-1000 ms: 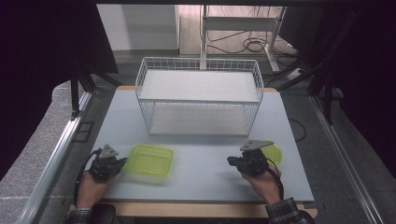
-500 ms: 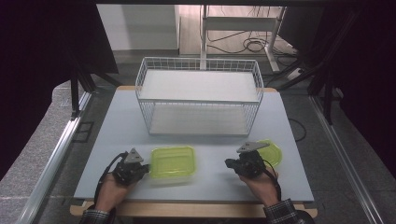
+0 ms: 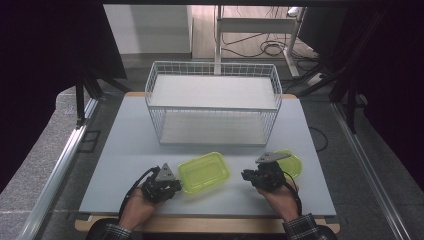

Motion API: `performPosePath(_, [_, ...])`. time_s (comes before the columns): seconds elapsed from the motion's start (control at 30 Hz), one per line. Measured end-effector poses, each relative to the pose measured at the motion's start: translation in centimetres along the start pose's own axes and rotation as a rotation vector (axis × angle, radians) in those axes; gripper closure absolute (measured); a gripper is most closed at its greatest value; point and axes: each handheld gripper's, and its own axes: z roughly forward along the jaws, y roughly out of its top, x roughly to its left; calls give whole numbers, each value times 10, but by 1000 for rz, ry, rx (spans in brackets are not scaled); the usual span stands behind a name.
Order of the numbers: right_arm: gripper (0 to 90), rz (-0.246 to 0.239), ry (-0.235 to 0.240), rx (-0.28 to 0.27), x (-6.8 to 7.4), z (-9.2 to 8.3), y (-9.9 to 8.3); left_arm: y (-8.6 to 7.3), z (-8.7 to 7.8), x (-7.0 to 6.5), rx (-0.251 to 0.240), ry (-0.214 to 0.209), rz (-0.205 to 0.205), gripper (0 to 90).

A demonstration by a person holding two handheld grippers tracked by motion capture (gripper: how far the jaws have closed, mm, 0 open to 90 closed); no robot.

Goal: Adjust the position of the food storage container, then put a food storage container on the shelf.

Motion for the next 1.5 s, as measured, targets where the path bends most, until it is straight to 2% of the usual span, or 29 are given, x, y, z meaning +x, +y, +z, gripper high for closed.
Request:
performPosePath(0.03, [742,-1,-2,-5,0,0,0,-3,-3,4,-9,31,-28,543])
performPosePath(0.07, [695,0,-6,-11,-1,0,0,-5,-5,6,-15,47,-34,420])
performPosePath(0.1, [667,3,-8,-14,-1,0,0,-8,-9,8,-31,60,-42,354])
performPosePath(0.13, [603,8,-14,-21,-3,1,-1,-13,-15,11,-60,84,-64,217])
performPosePath(0.2, [574,14,-15,-21,-4,1,-1,-14,-17,12,-70,89,-71,132])
performPosePath(0.23, [512,21,-15,-28,-5,2,-1,-16,-19,12,-76,91,-74,106])
performPosePath(0.27, [512,21,-15,-28,-5,2,-1,-17,-20,13,-84,91,-75,106])
performPosePath(0.3, [462,26,-10,-33,-5,2,-1,-18,-21,13,-89,88,-78,65])
performPosePath(0.4, [418,27,-6,-46,-5,2,0,-20,-21,16,-100,74,-84,56])
performPosePath(0.43, [377,35,1,-53,-6,3,1,-21,-20,16,-99,74,-76,42])
performPosePath(0.53, [351,57,20,-54,-7,4,2,-22,-20,16,-105,78,-65,36])
performPosePath(0.6, [339,74,36,-58,-9,4,2,-23,-21,16,-112,88,-51,33])
performPosePath(0.63, [318,100,61,-62,-11,5,4,-23,-22,16,-116,99,-35,29])
performPosePath(0.67, [318,100,61,-62,-11,5,4,-23,-22,16,-116,99,-35,29])
performPosePath(0.7, [302,130,76,-67,-13,6,7,-24,-22,16,-117,112,-24,28])
performPosePath(0.73, [302,130,76,-67,-13,6,7,-24,-22,16,-117,112,-24,26])
performPosePath(0.77, [296,153,87,-73,-15,8,11,-24,-23,16,-111,121,-16,25])
performPosePath(0.83, [296,162,97,-75,-15,9,13,-25,-23,15,-115,131,-16,25])
performPosePath(0.93, [323,181,124,-74,-18,16,19,-27,-25,15,-112,144,-12,26])
performPosePath(0.97, [344,201,145,-68,-19,22,23,-28,-25,14,-111,147,-10,26])
performPosePath(1.0, [344,201,145,-68,-19,22,23,-28,-25,14,-111,147,-10,26])
performPosePath(1.03, [377,220,172,-53,-20,29,27,-29,-26,13,-107,151,-6,26])
performPosePath(1.07, [377,220,172,-53,-20,29,27,-29,-26,13,-107,151,-6,26])
performPosePath(1.17, [437,249,213,-32,-21,42,33,-29,-27,12,-102,153,3,25])
performPosePath(1.33, [494,279,248,-13,-22,55,41,-30,-27,11,-102,157,6,25])
performPosePath(1.47, [576,337,286,19,-27,68,45,-30,-27,11,-100,157,5,25])
performPosePath(1.5, [576,337,286,19,-27,68,45,-30,-27,11,-100,157,5,25])
